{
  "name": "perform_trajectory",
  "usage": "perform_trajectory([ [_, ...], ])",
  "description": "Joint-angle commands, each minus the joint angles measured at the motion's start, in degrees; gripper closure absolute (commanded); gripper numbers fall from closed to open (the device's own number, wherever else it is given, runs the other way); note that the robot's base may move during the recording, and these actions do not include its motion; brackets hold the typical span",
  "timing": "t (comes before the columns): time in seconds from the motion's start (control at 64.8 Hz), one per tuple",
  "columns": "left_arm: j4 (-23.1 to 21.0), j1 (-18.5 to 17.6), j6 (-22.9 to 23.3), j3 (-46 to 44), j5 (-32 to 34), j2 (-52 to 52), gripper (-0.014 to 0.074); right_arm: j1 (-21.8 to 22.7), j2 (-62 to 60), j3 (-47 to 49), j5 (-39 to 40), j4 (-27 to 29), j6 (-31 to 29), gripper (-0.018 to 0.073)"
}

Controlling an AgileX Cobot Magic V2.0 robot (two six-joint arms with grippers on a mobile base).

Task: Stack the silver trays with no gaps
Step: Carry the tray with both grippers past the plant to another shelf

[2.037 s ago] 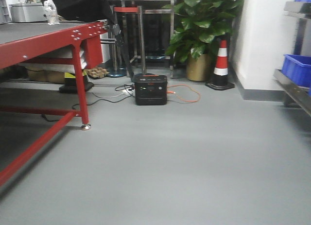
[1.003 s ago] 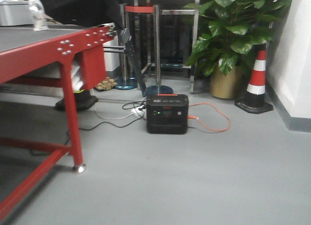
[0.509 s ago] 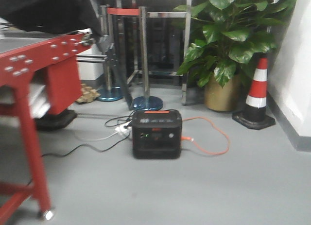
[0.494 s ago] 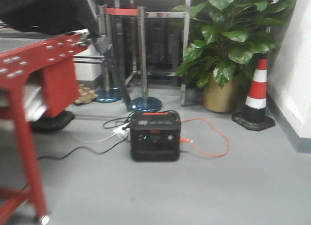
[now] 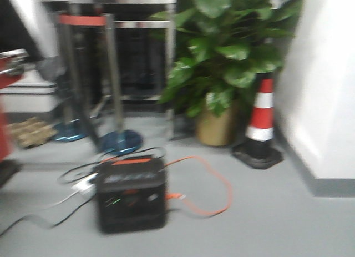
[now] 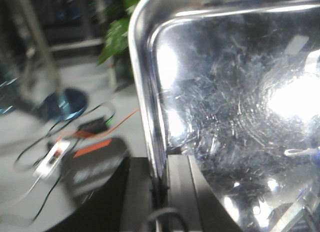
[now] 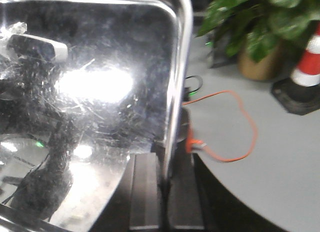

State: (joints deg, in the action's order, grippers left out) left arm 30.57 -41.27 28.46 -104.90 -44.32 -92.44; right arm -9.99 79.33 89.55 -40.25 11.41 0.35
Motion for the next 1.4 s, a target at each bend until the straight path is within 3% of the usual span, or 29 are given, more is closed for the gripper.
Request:
perform_trajectory([
  [0.0, 1.8, 0.0, -0.8, -0.5, 2.2, 0.5, 0.0605, -0.1, -0.5, 0.7, 2.3, -0.2, -1.1, 0.0629],
  [1.389, 2.2, 0.0, -0.8, -0.5, 2.2, 0.5, 0.0605, -0.1, -0.5, 0.7, 2.2, -0.2, -1.1, 0.0629],
])
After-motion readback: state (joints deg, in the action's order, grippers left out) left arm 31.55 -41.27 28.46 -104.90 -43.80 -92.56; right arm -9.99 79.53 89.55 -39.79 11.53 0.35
